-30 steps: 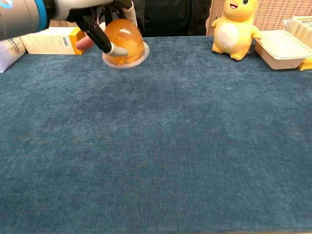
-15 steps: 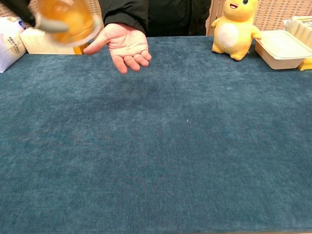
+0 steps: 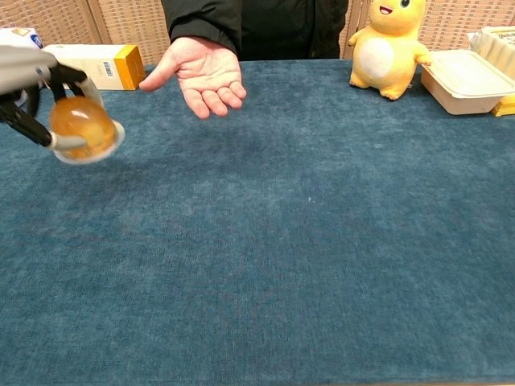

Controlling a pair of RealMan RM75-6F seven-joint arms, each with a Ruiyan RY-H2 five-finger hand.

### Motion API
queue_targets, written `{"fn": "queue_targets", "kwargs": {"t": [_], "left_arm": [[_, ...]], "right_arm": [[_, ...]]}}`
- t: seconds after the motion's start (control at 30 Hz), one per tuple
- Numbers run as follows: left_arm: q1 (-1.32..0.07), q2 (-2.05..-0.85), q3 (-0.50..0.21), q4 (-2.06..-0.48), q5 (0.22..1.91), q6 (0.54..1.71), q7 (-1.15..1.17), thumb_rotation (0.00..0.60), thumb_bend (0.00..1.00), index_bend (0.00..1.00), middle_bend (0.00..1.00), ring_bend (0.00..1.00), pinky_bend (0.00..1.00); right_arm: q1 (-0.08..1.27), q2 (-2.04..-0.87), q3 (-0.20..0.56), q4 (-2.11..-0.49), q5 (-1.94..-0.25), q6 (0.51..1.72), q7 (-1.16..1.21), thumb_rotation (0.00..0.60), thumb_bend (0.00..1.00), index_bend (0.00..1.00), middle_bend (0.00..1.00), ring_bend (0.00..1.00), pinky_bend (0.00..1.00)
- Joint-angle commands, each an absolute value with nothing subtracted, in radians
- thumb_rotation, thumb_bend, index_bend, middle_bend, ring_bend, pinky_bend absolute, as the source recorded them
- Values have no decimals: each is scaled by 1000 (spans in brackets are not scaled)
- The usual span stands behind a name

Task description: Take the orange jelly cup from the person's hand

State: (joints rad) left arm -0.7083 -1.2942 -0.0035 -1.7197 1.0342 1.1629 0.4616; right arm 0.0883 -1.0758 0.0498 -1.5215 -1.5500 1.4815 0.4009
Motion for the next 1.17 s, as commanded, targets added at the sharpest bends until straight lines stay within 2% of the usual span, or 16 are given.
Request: {"fn": "queue_targets", "kwargs": {"t": [0.03,0.07,0.1,0.17,0.2,0.37,0.53,0.67,0.83,0.9,1.0,1.17], "left_arm": [[-705,-1358,-31,-1648,1023,1095,386,600,287,390,379,269,412],[-702,-1363,-34,-1638,1033,1088,364,600,282,328,280,188,367],[-698,-1366,-35,-1628,1046,1084,346,600,269,212,144,87,308],[-691,-1361,-34,-1619,1070,1077,322,600,225,42,21,8,226],[-687,-1355,-35,-1623,1078,1079,314,600,190,3,1,0,192],[-638,-1306,-31,-1676,1162,1143,263,600,94,0,0,0,147],[-552,-1220,13,-1731,1302,1249,168,600,85,0,0,0,132],[-436,-1128,63,-1747,1405,1404,107,600,80,0,0,0,107],[-260,-1068,98,-1787,1331,1588,208,600,60,0,0,0,74],[-198,-1063,105,-1784,1330,1651,181,600,56,0,0,0,60],[-138,-1047,123,-1746,1365,1687,70,600,55,0,0,0,49],[-92,-1024,118,-1699,1367,1675,-48,600,55,0,0,0,49]], "right_arm": [[88,-1076,51,-1521,-1549,1482,402,600,253,64,22,18,0],[88,-1075,51,-1521,-1549,1484,405,600,253,64,22,18,0],[87,-1074,53,-1520,-1548,1486,407,600,253,64,22,18,0],[86,-1072,54,-1518,-1545,1489,413,600,253,64,22,19,0],[85,-1071,55,-1518,-1545,1490,417,600,253,64,22,18,0],[83,-1070,53,-1516,-1552,1498,424,600,253,64,23,18,0],[79,-1069,55,-1512,-1556,1509,433,600,253,64,24,19,0],[77,-1068,56,-1513,-1554,1512,431,600,253,64,23,19,0],[75,-1073,58,-1513,-1553,1518,418,600,253,64,23,18,0],[72,-1073,58,-1515,-1559,1528,413,600,253,64,24,18,0],[65,-1073,55,-1517,-1568,1543,406,600,253,64,24,19,0],[56,-1074,56,-1517,-1566,1558,395,600,253,64,24,19,0]]}}
